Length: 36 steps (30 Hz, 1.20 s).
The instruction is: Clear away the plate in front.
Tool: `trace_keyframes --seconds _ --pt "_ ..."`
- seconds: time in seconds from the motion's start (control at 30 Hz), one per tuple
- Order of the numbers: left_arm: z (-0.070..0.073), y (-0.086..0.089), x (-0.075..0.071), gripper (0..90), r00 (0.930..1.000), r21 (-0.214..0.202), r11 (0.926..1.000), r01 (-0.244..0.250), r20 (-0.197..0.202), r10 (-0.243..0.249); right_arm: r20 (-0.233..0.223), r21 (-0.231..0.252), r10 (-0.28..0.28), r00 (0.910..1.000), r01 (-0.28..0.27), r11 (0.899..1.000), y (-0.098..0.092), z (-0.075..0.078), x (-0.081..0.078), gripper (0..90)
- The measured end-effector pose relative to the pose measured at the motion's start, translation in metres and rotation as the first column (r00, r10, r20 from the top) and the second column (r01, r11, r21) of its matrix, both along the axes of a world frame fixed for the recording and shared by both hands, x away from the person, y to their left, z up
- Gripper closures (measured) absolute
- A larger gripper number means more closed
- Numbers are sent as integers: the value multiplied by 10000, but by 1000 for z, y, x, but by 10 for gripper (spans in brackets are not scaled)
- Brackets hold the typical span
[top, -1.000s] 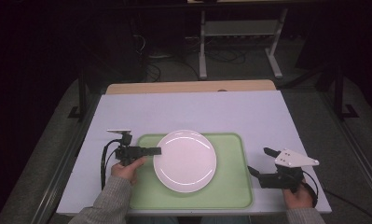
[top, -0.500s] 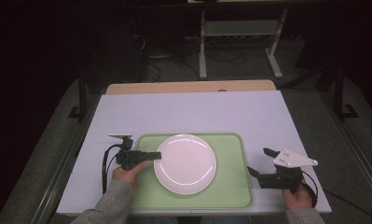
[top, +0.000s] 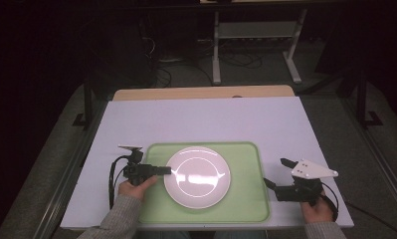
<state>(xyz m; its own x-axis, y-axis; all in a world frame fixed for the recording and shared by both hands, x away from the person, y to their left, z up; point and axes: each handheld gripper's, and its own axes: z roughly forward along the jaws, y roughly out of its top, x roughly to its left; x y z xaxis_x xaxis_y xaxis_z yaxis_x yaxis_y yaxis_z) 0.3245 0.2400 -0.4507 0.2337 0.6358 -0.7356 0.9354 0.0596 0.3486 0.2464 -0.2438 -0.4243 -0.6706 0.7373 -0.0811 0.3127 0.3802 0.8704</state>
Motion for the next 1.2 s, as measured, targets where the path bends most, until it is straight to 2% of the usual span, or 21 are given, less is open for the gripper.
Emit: trace_keyframes --seconds 0.13,0.23,0.43,0.7,0.97,1.1,1.2 --pt "-1 0 -1 810 10000 124 9999 49 -32 -48 -14 -7 4 10000 -4 10000 0 0 0 137" --pt "-2 -1 1 795 9998 453 9988 201 -33 -199 -26 -13 10 10000 -10 10000 0 -1 1 137" --pt "-1 -4 1 785 9997 675 9975 214 112 -222 -11 -56 22 10000 -22 10000 0 -1 1 137" --pt "1 -3 0 779 9990 820 9961 326 263 -348 -41 -38 -28 10000 28 10000 -1 -1 1 137" --pt "6 6 1 733 9987 734 9971 198 448 -231 -51 -46 -49 10000 48 10000 -1 -1 1 137" --pt "16 11 0 701 9949 820 9965 143 988 -224 -78 2 -107 9999 107 9999 -1 -1 1 137" --pt "26 13 -2 684 9887 889 9960 98 1479 -229 -79 -15 -104 9999 104 9999 -2 -1 2 137"
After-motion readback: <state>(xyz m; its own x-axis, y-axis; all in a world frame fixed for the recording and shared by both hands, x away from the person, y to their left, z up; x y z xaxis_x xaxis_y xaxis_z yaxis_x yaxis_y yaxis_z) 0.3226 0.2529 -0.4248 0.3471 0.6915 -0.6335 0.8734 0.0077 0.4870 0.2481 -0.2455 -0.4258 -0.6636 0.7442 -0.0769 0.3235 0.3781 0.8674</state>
